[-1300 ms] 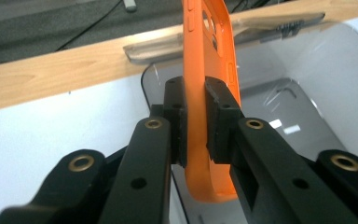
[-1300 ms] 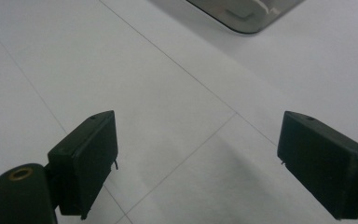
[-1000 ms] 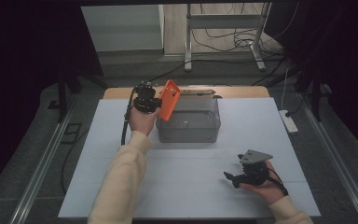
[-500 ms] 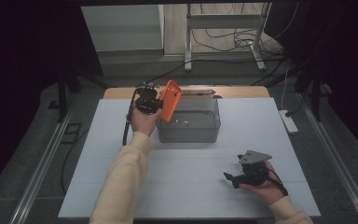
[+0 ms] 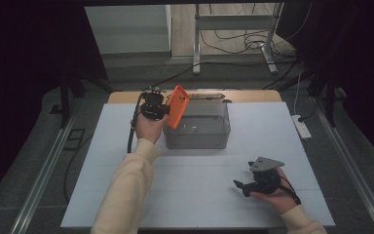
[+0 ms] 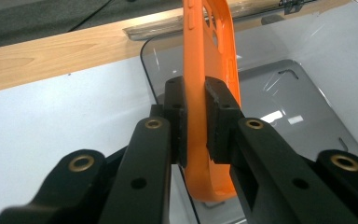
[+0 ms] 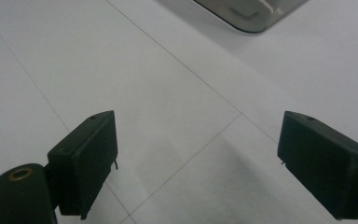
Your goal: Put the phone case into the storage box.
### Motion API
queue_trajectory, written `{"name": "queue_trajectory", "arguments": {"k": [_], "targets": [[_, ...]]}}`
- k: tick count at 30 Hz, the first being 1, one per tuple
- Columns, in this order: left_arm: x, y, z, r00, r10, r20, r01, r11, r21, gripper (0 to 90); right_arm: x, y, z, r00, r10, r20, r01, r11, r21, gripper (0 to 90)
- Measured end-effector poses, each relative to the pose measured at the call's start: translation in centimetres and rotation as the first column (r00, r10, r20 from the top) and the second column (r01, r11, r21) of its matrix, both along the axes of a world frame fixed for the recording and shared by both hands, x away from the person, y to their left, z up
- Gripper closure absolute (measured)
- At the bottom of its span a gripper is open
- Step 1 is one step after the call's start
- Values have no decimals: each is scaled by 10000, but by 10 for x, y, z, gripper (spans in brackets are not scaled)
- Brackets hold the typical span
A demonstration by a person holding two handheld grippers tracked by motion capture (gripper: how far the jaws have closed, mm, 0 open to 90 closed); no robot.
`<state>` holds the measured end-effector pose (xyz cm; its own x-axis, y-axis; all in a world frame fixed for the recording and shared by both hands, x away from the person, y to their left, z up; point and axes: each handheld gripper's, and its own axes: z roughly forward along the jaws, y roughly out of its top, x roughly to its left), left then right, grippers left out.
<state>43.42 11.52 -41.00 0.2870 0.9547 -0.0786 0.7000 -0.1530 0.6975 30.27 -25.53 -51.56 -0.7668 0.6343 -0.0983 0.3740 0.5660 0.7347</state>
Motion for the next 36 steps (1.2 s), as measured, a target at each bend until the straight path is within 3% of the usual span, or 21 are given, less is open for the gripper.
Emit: {"name": "queue_trajectory", "arguments": {"k": [9,22,36], "targets": [[-9,-1,-2,9999,-32,-152,34,9999,153,810,0,1,0,10000,23,3,-23,10000,-37,123],[-3,-6,-18,9989,-1,-466,11,9998,212,810,0,1,-2,9999,74,-75,-75,9999,-75,122],[0,-7,-25,9982,22,-596,-11,9998,181,809,0,2,-3,9999,111,-120,-113,9998,-143,120]]}}
